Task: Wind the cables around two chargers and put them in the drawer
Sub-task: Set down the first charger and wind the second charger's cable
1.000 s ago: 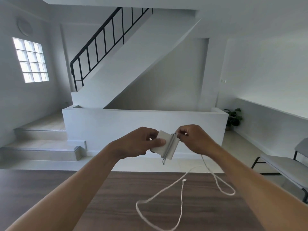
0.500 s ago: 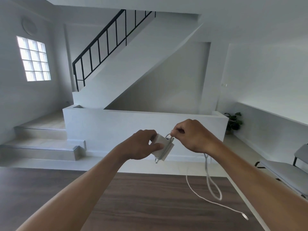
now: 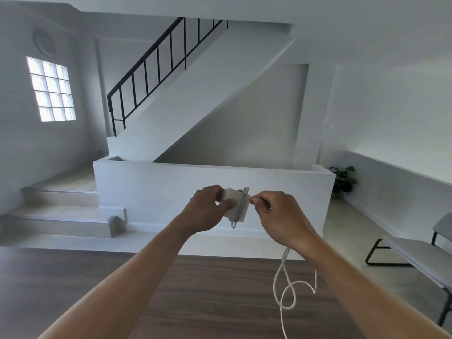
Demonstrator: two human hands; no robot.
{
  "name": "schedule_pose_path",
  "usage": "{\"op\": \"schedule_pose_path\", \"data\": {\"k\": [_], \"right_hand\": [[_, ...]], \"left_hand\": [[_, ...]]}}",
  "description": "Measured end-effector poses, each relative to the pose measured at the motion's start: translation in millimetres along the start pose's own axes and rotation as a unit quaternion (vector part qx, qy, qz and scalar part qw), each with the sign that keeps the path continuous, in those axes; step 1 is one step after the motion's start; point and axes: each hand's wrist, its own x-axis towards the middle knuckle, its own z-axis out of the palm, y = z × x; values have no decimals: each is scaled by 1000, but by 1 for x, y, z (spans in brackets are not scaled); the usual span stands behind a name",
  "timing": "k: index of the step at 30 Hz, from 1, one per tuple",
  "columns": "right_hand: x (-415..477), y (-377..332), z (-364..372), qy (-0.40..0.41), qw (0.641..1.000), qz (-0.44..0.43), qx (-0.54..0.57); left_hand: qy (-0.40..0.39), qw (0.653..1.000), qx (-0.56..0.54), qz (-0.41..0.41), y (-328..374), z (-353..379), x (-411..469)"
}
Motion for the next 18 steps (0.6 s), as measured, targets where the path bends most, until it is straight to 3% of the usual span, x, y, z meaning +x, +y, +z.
{"op": "schedule_pose_path", "data": {"k": [7, 18], "right_hand": [[-33, -6, 35, 14, 995, 19, 95], [-46, -6, 64, -94, 963, 96, 235]], "left_hand": [[0, 992, -96, -87, -2, 0, 2], [62, 969, -218, -102, 12, -2, 2]]}}
